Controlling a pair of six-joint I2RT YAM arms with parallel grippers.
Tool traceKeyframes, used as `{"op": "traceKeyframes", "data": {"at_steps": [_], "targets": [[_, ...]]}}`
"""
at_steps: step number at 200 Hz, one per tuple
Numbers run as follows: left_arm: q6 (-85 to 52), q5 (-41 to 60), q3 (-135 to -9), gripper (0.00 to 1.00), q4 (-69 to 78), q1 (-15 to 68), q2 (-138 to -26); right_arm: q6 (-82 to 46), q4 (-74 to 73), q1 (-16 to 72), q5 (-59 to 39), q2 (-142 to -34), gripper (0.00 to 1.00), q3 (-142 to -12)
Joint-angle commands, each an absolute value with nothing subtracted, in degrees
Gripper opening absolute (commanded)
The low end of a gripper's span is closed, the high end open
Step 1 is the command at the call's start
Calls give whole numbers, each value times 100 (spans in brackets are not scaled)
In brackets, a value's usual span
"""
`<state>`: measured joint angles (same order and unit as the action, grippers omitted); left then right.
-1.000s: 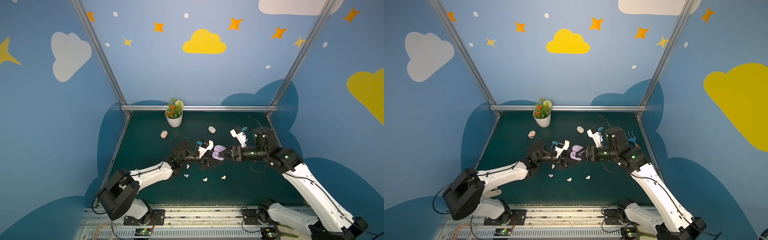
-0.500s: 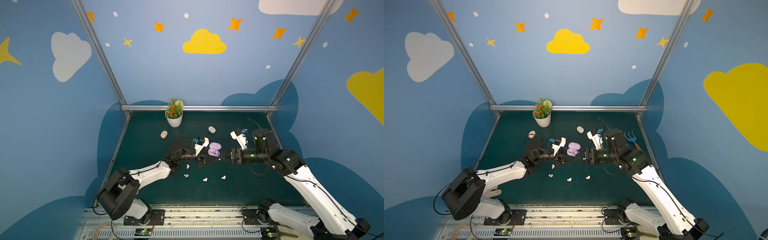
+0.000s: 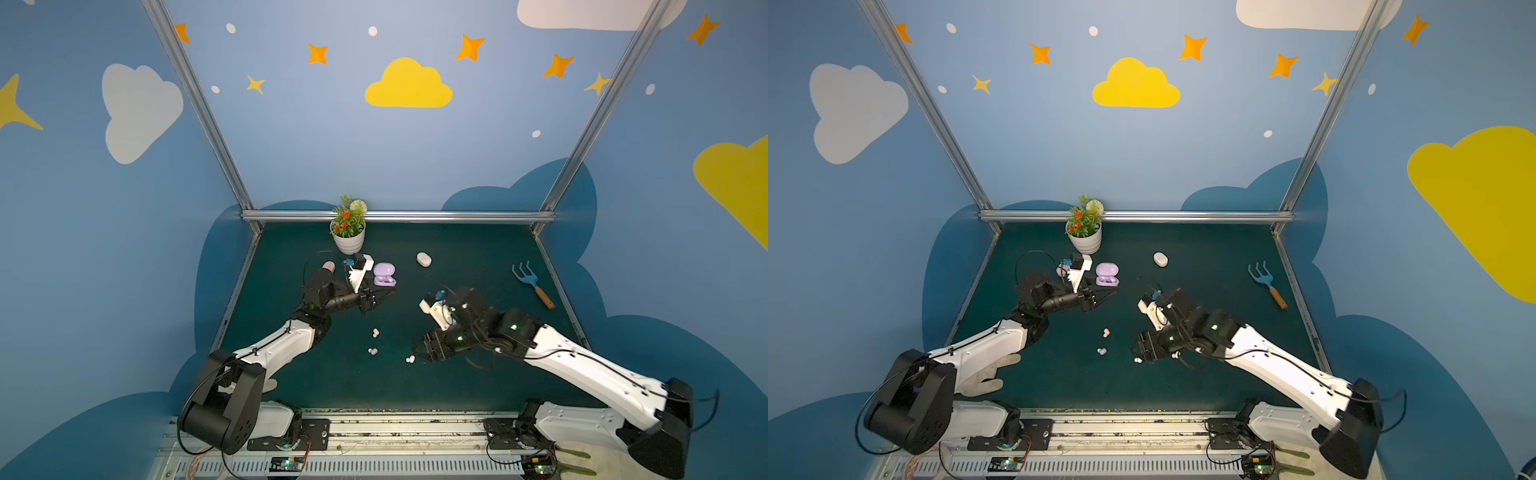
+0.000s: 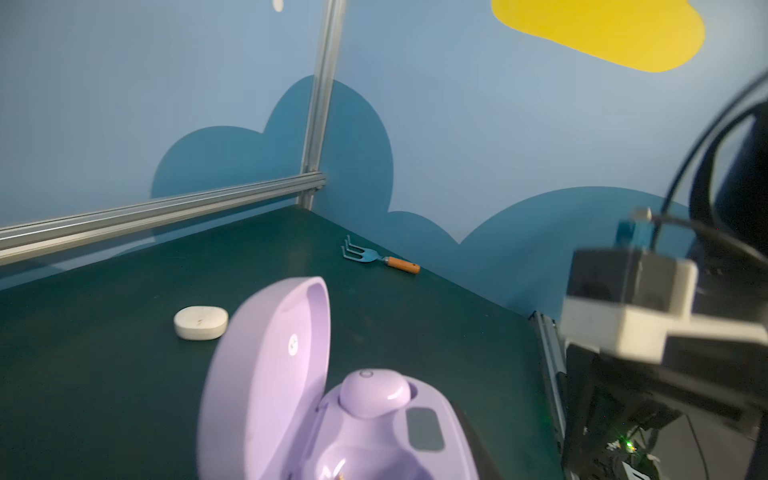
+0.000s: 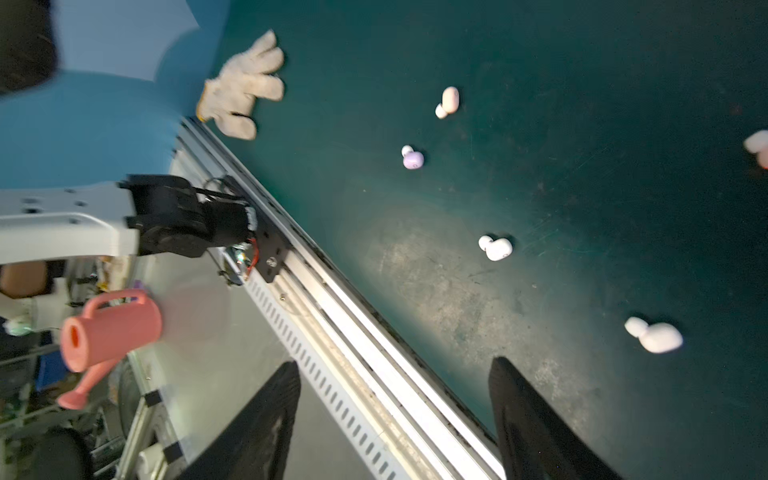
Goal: Insert the wireless bluetooth earbuds into the charging case
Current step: 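Swing the right gripper over the second earbud while the left gripper holds the case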
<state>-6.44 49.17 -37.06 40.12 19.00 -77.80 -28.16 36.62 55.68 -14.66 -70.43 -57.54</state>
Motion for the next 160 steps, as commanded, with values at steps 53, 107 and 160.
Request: {"op": "traceKeyframes", "data": {"at_steps": [53, 107, 160], "targets": [[-631, 5065, -4088, 20, 3826, 857, -7725, -2821, 2355, 6176, -1033, -9713, 71, -6637], [-675, 5021, -4098, 20, 3874, 633, -7716, -3000, 2665, 6135, -1339, -10998, 70, -7529], [-778, 5036, -4113, 20, 3999, 581, -7759, -3041, 3070, 6011, -1697, -11515, 70, -7951]]}}
